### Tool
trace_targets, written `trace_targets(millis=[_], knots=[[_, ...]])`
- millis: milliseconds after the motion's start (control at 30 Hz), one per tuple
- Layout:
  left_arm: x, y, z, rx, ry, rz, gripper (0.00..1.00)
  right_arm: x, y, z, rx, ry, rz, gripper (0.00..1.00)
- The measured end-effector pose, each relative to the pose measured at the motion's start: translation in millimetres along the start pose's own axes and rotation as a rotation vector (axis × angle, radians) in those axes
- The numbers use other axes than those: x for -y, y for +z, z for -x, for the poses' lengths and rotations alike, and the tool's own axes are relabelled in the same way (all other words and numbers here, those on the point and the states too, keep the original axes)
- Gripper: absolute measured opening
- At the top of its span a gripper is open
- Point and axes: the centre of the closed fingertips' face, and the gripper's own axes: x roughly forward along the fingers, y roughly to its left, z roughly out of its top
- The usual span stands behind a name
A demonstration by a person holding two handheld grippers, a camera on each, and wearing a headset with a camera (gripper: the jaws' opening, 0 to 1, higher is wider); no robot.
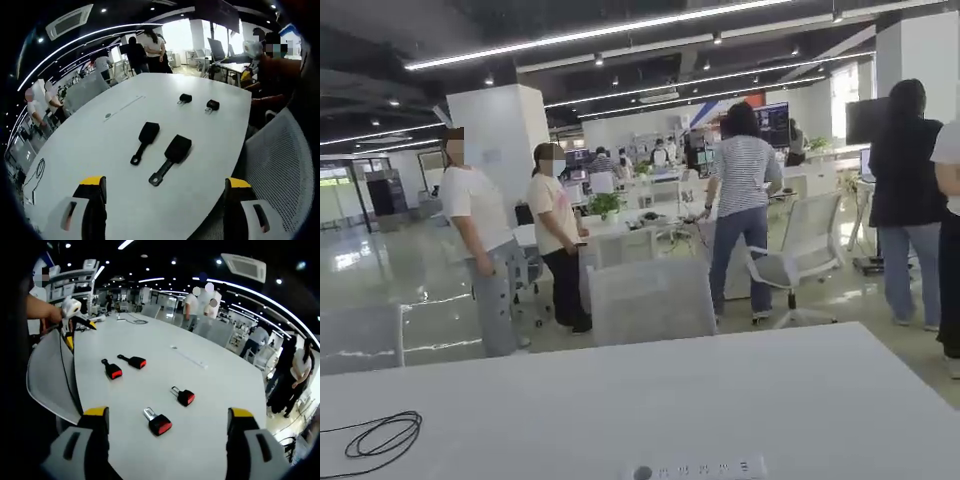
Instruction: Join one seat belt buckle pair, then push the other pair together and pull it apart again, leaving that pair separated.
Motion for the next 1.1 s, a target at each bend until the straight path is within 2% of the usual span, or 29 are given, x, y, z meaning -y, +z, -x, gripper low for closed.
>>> trace_targets(millis=[167,300,433,500,633,767,933,1100], knots=[[7.2,-1.9,-2.7,0.003,-0.004,0.003,1.00,-11.1,-5.5,-9.4,-0.023,0.033,0.017,1.00],[12.3,-4.1,-6.8,0.009,-0.007,0.015,1.00,-18.6,-15.9,-17.0,-0.040,0.047,0.023,1.00],[16.4,-13.5,-15.3,-0.016,-0.016,-0.012,1.00,-16.0,-32.2,-23.4,-0.076,0.034,0.034,1.00],[16.8,-14.2,-19.0,-0.020,-0.018,-0.013,1.00,-10.7,-37.5,-25.3,-0.083,0.025,0.025,1.00],[14.6,-18.2,-26.2,-0.041,-0.024,-0.022,1.00,-6.8,-40.6,-27.8,-0.080,0.026,-0.014,0.98],[12.6,-18.5,-31.4,-0.055,-0.029,-0.036,1.00,-8.5,-43.1,-34.2,-0.092,0.045,0.000,0.97],[16.0,-14.4,-36.4,-0.054,-0.047,-0.056,1.00,-9.7,-43.7,-42.3,-0.112,0.060,0.029,0.96],[18.5,-15.3,-38.7,-0.046,-0.059,-0.066,1.00,-16.9,-52.5,-49.9,-0.159,0.071,0.054,0.95]])
